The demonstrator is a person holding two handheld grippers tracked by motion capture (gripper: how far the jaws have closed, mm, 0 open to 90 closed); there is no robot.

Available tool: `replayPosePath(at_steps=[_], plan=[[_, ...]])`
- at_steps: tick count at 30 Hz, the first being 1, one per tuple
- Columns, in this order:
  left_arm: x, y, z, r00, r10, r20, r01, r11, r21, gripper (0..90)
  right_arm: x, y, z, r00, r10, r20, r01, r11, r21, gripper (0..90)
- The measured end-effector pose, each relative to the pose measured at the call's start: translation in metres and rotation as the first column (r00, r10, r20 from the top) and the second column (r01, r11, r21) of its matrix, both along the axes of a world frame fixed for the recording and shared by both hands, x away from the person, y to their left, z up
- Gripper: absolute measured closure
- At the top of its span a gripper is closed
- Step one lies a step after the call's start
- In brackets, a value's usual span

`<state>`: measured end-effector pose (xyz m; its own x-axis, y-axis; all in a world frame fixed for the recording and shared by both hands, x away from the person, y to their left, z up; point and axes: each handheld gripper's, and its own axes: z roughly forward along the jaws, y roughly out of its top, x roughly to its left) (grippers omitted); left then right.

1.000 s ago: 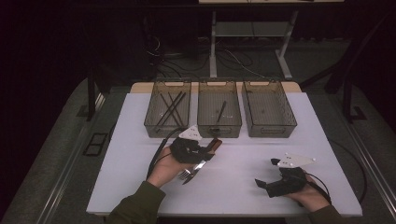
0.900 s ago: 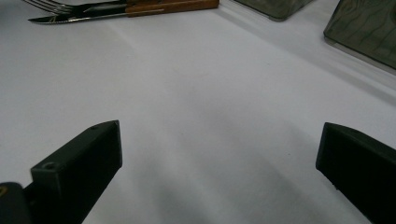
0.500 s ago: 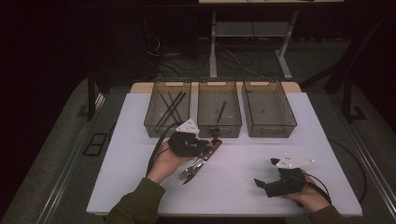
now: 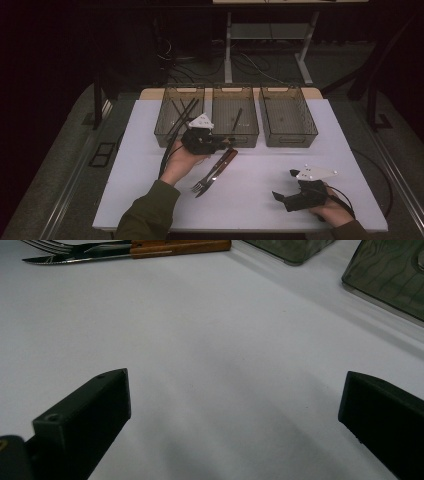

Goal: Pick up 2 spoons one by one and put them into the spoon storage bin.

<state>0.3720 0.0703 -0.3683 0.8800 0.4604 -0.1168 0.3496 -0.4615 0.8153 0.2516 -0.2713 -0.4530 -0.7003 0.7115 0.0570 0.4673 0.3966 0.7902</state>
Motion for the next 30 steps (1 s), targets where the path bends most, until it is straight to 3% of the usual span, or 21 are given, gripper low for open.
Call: replayPosePath(at_steps=[10,20,30], plan=[[0.019,-0.008,0.013,0.9996,0.023,0.016,-0.023,0.9996,-0.015,73.5,0.001,-0.001,0.001,0.9999,-0.005,-0.009,0.005,1.0,0.006,0.1],[0.039,-0.017,0.016,0.9983,0.058,0.004,-0.058,0.9979,-0.031,73.5,0.0,0.001,0.002,1.0,0.002,-0.009,-0.002,1.0,0.013,0.1],[0.064,-0.025,0.02,0.9954,0.094,0.018,-0.093,0.9948,-0.042,73.5,0.0,-0.001,0.003,1.0,0.0,-0.007,0.0,1.0,0.03,0.1]])
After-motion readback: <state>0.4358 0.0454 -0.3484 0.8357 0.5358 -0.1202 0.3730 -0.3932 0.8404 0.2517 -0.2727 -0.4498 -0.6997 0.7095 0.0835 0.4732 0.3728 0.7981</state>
